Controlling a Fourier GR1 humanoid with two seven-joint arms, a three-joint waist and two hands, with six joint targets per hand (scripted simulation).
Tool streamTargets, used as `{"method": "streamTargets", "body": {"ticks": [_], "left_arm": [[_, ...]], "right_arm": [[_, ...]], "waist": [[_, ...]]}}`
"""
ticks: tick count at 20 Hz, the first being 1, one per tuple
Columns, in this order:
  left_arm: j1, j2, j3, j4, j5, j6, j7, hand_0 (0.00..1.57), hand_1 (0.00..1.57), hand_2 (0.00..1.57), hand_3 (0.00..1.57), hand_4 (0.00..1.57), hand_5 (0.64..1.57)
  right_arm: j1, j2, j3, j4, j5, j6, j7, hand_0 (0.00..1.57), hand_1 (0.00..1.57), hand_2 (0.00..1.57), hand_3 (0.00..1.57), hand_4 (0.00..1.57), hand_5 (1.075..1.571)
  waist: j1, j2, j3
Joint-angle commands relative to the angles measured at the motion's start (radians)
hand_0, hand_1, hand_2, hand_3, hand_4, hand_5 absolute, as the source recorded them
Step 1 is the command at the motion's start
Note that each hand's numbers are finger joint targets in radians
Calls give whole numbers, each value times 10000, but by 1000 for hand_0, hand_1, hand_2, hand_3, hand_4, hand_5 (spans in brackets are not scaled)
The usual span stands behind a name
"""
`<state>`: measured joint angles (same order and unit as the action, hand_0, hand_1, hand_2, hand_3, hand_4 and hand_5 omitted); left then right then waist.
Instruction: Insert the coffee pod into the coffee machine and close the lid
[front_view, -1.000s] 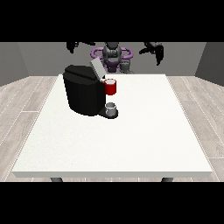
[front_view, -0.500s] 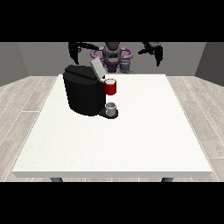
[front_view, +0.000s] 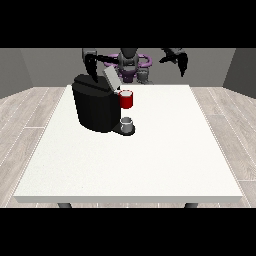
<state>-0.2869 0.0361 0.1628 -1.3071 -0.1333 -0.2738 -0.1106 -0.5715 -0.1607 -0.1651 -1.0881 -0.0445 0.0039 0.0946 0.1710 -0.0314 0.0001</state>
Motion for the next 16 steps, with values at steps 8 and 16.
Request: {"method": "streamTargets", "body": {"ticks": [8,16], "left_arm": [[439,329,-122,-984,-30,505,247,0,0,0,0,299,1571],[877,408,-300,-855,-42,487,-175,0,0,0,0,358,1571]], "right_arm": [[-1215,-328,126,652,83,394,-183,0,0,0,0,73,1571],[-1924,-98,621,753,625,65,-53,0,0,0,0,200,1571]], "waist": [[-127,724,1],[-109,910,-1]]}}
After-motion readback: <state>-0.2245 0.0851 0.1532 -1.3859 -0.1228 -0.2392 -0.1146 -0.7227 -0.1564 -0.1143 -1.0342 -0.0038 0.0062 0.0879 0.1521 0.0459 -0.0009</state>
